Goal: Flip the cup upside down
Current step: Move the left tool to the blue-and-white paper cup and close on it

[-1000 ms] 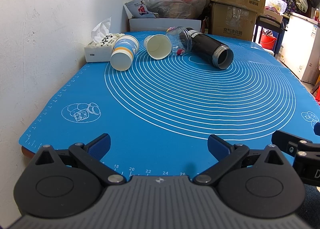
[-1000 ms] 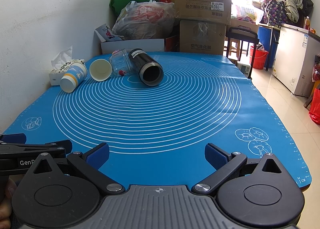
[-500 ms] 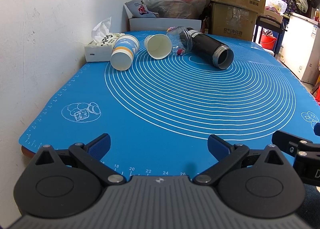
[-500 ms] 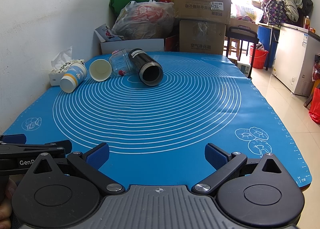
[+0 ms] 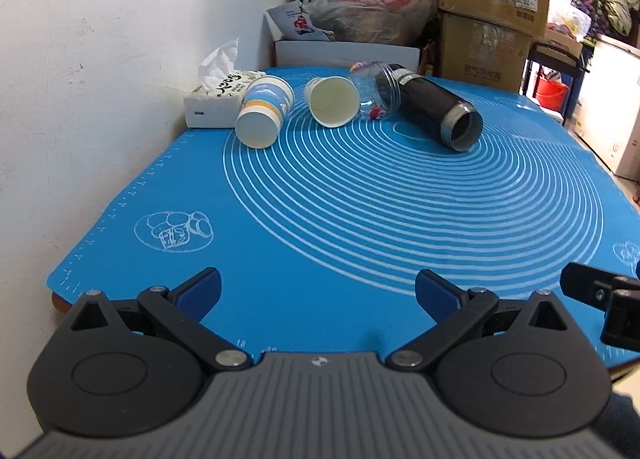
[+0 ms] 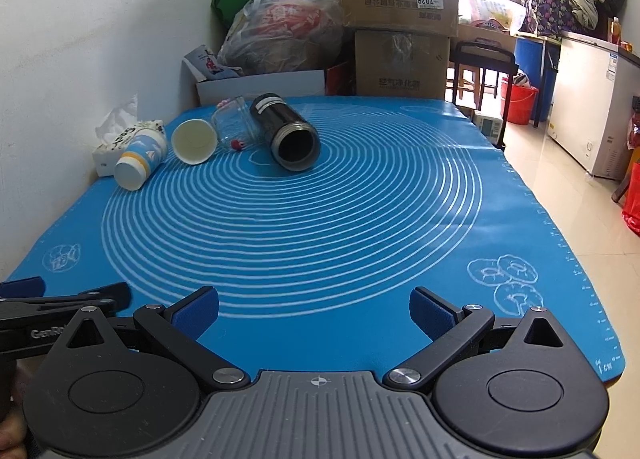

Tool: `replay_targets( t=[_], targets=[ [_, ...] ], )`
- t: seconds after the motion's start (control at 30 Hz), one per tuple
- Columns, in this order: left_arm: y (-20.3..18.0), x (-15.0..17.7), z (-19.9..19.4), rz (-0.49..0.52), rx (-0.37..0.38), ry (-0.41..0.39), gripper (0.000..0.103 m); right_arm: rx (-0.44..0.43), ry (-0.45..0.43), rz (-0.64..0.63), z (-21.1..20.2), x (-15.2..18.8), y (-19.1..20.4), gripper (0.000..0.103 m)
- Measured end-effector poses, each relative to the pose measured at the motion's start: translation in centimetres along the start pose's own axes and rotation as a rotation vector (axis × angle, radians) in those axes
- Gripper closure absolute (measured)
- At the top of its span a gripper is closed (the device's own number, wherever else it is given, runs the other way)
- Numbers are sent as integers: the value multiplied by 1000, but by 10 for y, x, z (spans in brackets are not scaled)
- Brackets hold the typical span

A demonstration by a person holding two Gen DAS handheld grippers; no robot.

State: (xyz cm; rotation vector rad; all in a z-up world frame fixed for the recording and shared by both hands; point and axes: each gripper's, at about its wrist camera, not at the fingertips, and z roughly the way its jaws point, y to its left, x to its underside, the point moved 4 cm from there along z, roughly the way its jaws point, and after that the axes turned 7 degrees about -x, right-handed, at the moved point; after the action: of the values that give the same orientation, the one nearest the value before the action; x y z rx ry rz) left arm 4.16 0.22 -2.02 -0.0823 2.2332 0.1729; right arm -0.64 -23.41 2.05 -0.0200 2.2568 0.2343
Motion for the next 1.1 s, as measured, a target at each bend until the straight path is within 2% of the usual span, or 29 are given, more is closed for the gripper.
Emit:
replay_targets(
  t=[0.1, 0.2, 0.37, 0.5, 0.7, 0.87, 0.93, 0.97, 1.0, 1.1],
  targets=[
    [-2, -9, 5, -1, 20, 0, 1, -15, 9, 17, 8, -12, -8, 0],
    [-2, -24, 13, 12, -2, -31, 1, -34, -9, -1, 14, -29, -13, 0],
    [3, -58, 50, 19, 6, -6, 1, -69, 12, -8, 35, -57, -21, 0],
    [12, -76, 81, 18, -86, -17, 1, -26, -39, -42, 47, -75, -26, 0],
    [24, -106, 124, -33, -146, -50, 1, -33, -52, -24, 69, -92, -38, 0],
    [29, -127, 165, -56, -167, -35, 1, -18, -40, -27, 86, -98, -44, 0],
    [29, -130, 186, -38, -186, 4, 3, -14, -42, -31, 91, -98, -46, 0],
    [29, -131, 195, -23, -201, 16, 14, -14, -40, -30, 93, -98, -46, 0],
    [28, -131, 201, -10, -200, 30, 20, -14, -37, -27, 95, -98, -47, 0],
    [31, -131, 212, -38, -162, 61, 23, -15, -25, -17, 100, -97, -50, 0]
  ],
)
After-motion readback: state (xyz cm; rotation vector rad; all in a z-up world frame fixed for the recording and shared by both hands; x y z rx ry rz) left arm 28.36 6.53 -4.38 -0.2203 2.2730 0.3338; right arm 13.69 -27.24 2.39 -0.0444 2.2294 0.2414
